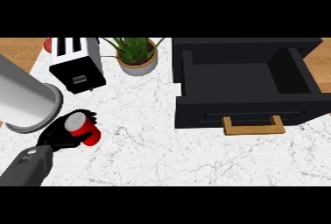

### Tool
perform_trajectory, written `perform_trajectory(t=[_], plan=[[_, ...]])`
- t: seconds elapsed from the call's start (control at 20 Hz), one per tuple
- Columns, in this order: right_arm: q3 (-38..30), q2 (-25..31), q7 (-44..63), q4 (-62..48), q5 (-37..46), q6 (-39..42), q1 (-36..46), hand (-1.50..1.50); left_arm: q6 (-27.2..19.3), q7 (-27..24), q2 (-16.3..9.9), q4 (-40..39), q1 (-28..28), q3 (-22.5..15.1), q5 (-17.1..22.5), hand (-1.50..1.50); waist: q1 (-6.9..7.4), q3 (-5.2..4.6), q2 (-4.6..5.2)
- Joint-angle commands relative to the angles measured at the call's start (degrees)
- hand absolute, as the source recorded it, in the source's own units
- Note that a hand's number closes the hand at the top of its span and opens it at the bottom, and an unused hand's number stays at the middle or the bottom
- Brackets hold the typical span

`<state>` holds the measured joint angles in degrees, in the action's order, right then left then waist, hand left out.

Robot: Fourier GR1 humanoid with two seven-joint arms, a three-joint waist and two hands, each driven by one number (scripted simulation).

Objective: Pick up the can, place it into the drawer and close the drawer

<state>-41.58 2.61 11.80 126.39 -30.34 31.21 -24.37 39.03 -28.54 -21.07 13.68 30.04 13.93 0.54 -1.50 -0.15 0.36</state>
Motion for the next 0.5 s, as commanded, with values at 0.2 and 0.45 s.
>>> perform_trajectory(t=[0.2,0.45], plan=[[-0.83,0.52,0.61,-1.70,-0.77,0.29,0.93,-1.50,10.80,-1.63,0.62,2.13,2.27,-0.14,1.56,1.50,0.37,0.04,-0.14],[0.05,-2.50,0.89,2.48,-0.62,-0.41,-0.76,-1.50,13.15,0.35,2.97,7.32,2.28,-0.26,3.97,1.50,1.11,0.13,-0.53]])
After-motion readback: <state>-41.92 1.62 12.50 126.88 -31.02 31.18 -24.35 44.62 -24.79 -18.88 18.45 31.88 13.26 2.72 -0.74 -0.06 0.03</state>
